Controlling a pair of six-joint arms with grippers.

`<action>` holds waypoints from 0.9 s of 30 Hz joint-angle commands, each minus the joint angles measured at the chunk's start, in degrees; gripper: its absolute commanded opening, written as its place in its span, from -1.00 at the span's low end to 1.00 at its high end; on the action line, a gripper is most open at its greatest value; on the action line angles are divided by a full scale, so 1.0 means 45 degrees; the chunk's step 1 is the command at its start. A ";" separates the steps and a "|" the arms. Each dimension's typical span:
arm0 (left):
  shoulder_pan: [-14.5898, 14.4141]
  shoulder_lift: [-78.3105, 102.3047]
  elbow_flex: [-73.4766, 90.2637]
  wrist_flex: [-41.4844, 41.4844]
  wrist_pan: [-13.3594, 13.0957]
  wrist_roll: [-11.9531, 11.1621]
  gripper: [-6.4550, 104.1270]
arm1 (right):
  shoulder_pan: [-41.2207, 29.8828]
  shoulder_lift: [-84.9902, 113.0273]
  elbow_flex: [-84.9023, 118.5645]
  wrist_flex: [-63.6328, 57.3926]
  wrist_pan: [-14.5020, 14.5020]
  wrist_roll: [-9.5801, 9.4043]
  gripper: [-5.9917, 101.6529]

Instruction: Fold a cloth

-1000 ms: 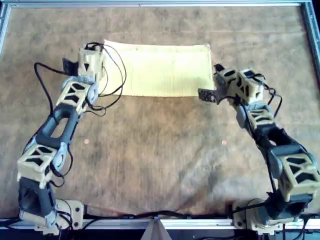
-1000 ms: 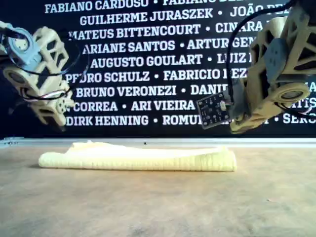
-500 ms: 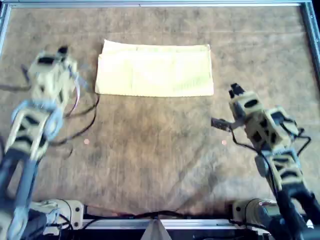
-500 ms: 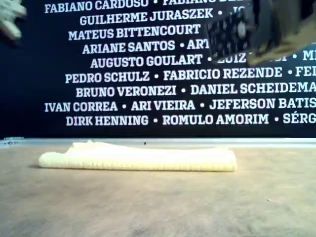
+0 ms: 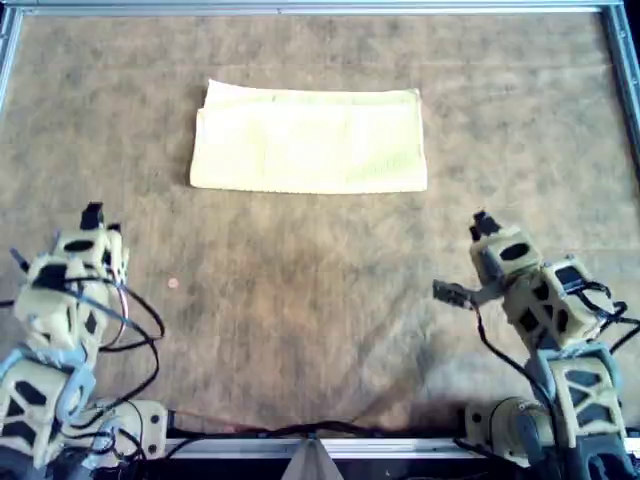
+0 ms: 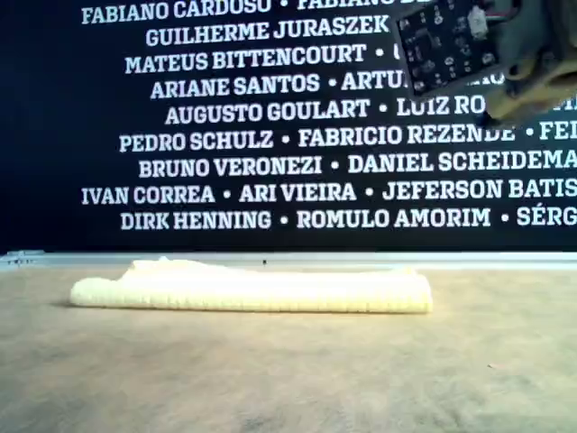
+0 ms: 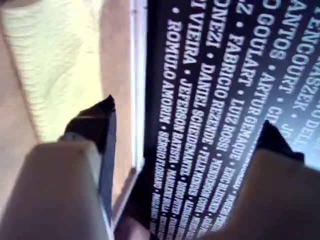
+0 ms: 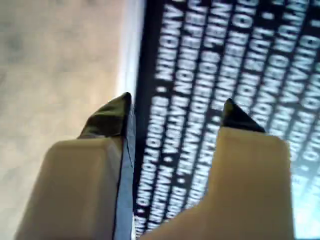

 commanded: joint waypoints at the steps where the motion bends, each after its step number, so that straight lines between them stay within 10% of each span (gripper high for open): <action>1: -0.0059 0.0879 0.0801 0.0039 -0.0156 0.0059 0.86 | -0.0078 0.1895 -0.0137 0.2051 0.0039 -0.0059 0.43; 27: -0.0215 0.0879 0.5215 0.0020 0.0000 0.0000 0.88 | -0.0449 0.3145 0.3047 0.3086 -0.0156 0.0117 0.43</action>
